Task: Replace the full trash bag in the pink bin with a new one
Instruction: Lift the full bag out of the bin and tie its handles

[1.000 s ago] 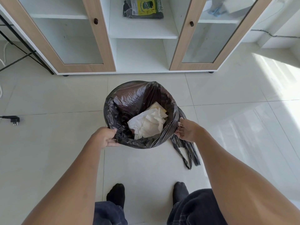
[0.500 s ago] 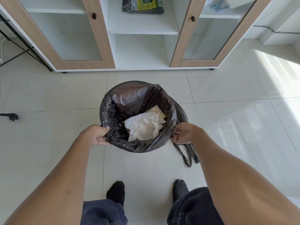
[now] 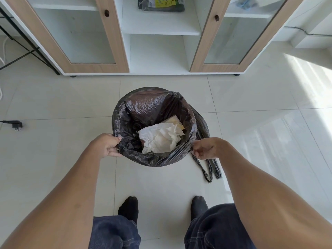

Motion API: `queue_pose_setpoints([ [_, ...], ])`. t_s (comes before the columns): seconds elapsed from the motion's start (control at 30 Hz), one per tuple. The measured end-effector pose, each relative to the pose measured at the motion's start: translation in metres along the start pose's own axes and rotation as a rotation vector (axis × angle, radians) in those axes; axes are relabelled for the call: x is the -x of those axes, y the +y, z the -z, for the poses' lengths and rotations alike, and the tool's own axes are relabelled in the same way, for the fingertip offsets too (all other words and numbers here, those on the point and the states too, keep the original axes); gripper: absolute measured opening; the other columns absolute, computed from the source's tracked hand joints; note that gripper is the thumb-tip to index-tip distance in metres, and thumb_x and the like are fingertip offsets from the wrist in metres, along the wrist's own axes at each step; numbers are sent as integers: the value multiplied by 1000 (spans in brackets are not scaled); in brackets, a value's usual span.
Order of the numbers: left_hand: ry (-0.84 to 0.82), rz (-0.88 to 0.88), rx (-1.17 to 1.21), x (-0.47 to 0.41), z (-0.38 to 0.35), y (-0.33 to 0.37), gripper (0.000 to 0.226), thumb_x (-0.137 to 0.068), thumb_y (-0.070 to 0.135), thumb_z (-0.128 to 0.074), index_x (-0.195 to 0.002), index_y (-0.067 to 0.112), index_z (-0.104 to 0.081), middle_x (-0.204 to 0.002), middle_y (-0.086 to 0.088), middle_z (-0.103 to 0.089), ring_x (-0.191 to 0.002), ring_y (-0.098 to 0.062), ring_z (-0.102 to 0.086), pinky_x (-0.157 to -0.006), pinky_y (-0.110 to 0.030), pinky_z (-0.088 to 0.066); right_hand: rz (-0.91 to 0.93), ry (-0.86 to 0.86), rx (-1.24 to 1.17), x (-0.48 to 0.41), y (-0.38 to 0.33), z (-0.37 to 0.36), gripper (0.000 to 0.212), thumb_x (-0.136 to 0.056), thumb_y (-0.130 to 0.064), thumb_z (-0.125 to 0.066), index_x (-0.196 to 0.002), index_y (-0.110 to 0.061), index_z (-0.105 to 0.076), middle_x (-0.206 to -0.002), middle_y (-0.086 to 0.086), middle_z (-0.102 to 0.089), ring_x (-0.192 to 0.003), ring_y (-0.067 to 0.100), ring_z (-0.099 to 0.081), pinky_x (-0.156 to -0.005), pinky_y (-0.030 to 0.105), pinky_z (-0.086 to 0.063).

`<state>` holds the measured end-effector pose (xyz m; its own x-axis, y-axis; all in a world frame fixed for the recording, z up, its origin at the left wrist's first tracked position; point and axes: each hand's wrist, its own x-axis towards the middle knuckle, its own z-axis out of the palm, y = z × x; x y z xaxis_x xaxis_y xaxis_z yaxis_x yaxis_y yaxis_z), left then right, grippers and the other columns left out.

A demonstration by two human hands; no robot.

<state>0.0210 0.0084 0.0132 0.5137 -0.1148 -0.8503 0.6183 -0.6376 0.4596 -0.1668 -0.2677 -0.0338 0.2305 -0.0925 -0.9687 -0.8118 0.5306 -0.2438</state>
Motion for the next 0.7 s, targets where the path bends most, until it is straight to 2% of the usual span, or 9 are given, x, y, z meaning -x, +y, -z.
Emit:
queue_pose_setpoints([
  [0.13, 9, 0, 14, 0, 0, -1, 36, -105, 12, -42, -137, -4, -41, -133, -27, -56, -120, -43, -57, -99, -54, -46, -51, 101, 289, -10, -7, -8, 35, -100, 10, -28, -81, -10, -49, -77, 5, -50, -64, 13, -46, -57, 21, -32],
  [0.23, 18, 10, 38, 1, -2, -1, 36, -105, 13, -40, -137, -4, -40, -135, -24, -55, -121, -42, -57, -101, -55, -45, -99, 114, 335, -9, -6, -8, 34, -99, 12, -29, -85, -9, -51, -74, 8, -47, -65, 15, -42, -58, 22, -34],
  [0.33, 29, 26, 63, 0, -5, 0, 37, -105, 14, -39, -138, -4, -40, -138, -23, -53, -123, -42, -55, -103, -56, -43, -74, 93, 156, -4, 0, -2, 44, -96, 15, -22, -94, -19, -51, -68, 8, -47, -62, 16, -40, -60, 25, -34],
  [0.43, 28, 31, 83, 0, -8, 0, 37, -105, 14, -40, -138, -4, -41, -138, -22, -53, -123, -41, -56, -103, -56, -42, -72, 54, -43, -4, 4, 1, 39, -96, 7, -19, -84, -19, -46, -66, 8, -51, -58, 15, -34, -58, 26, -33],
  [0.6, 23, 36, 107, -2, -7, 1, 38, -105, 14, -40, -139, -3, -39, -140, -21, -52, -125, -40, -54, -104, -55, -42, -40, -75, -158, 2, 4, 5, 28, -104, -28, -45, -78, -17, -48, -69, 4, -57, -60, 13, -30, -59, 25, -33],
  [0.7, 18, 42, 113, -4, -6, 0, 37, -106, 14, -39, -139, -3, -40, -140, -21, -52, -126, -39, -54, -105, -54, -41, -2, -105, -248, 5, 6, 8, 32, -102, -31, -51, -76, -13, -49, -71, 7, -57, -61, 15, -37, -61, 27, -38],
])
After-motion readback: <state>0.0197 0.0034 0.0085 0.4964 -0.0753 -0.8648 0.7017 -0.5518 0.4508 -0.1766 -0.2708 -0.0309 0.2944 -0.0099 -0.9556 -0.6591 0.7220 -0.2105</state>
